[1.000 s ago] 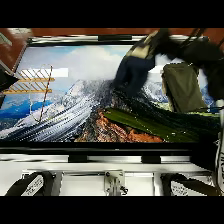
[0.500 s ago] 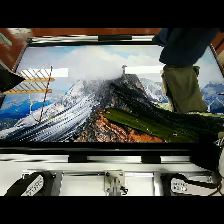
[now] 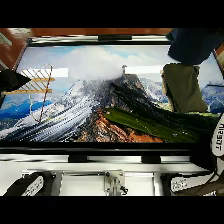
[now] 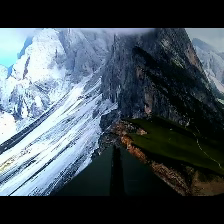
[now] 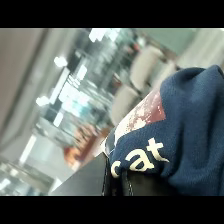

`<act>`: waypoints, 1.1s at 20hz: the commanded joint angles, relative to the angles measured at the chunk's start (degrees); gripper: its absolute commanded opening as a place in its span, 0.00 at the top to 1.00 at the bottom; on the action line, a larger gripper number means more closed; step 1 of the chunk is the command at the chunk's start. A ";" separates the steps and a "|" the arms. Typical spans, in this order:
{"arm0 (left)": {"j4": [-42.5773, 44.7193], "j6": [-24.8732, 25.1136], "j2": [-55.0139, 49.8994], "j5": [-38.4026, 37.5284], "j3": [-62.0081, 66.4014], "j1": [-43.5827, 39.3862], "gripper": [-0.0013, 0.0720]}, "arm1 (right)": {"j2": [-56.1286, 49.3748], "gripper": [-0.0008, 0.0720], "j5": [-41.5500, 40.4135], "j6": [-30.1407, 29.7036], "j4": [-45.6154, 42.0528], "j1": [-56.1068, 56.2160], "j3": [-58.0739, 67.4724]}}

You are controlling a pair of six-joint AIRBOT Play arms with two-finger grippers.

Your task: Fold the shirts.

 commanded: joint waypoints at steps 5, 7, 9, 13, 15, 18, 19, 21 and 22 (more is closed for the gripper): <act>0.02 0.00 -0.02 -0.04 -0.02 -0.28 0.94 | -5.25 0.89 -26.77 1.49 -15.96 -3.04 7.69; 0.02 0.04 0.00 -0.68 -0.02 -0.28 0.94 | -5.92 0.89 -43.41 3.98 -23.17 -5.46 7.69; 0.00 1.20 0.00 -0.94 -0.02 -0.28 0.94 | -4.59 0.89 -57.59 5.40 -29.22 -8.92 7.69; -0.02 1.53 -0.02 -1.03 -0.02 -0.28 0.94 | 0.81 0.89 -73.59 5.88 -33.68 -13.31 7.69; -0.04 1.53 -0.02 -1.03 -0.02 -0.28 0.94 | 3.04 0.89 -81.24 6.32 -40.15 -13.62 7.69; -0.02 1.55 0.00 -1.05 -0.02 -0.28 0.94 | 3.17 0.89 -90.36 9.57 -41.79 -13.38 4.98; -0.02 1.55 0.00 -1.05 -0.02 -0.28 0.94 | 3.17 0.89 -92.65 10.29 -41.86 -13.14 2.80; -0.04 1.57 0.00 -1.07 -0.02 -0.28 0.94 | 3.17 0.89 -96.08 11.58 -41.86 -12.11 -1.75; -0.02 1.60 0.00 -1.07 -0.02 -0.28 0.94 | 3.17 0.89 -96.85 11.93 -42.05 -11.69 -3.72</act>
